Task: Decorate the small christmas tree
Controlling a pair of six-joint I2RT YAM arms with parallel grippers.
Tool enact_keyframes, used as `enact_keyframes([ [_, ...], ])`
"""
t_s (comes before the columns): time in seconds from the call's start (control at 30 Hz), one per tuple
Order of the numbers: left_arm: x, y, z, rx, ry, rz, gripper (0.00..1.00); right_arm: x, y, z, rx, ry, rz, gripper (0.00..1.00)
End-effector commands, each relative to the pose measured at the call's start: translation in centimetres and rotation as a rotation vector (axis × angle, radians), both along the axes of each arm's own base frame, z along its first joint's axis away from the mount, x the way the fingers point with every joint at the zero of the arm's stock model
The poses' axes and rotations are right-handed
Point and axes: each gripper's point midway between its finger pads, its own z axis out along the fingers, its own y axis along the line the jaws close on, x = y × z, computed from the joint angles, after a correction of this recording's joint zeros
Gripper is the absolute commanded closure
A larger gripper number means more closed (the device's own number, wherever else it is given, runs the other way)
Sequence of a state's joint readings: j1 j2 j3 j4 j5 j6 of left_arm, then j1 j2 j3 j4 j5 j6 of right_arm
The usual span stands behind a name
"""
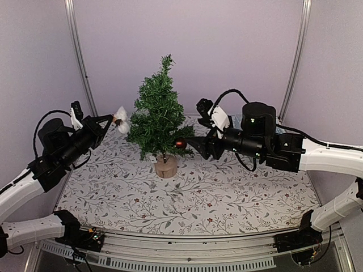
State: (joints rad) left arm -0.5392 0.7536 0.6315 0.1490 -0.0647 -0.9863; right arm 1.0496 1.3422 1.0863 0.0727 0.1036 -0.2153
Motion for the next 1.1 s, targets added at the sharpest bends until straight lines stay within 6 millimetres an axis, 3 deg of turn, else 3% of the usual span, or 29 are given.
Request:
enact_keyframes([
  [0.0,-0.3,-0.6,3.1,-0.045,-0.082,-0.014,1.00,0.2,-0.1,0.2,0.027,0.009,-0.003,0.25],
  [0.27,-0.6,-1.5,3.5,-0.058,-0.112,-0.038,1.00,0.4,0.1,-0.1,0.021,0.013,0.000,0.25],
  [0.7,0.0,-1.7,-2.3,-0.117,0.033,-0.025,1.00,0.5,0.1,-0.6,0.009,0.017,-0.004,0.25],
  [1.07,1.1,-2.6,-3.5,-0.079,0.082,-0.027,1.00,0.7,0.0,-0.9,0.000,0.016,-0.012,0.25],
])
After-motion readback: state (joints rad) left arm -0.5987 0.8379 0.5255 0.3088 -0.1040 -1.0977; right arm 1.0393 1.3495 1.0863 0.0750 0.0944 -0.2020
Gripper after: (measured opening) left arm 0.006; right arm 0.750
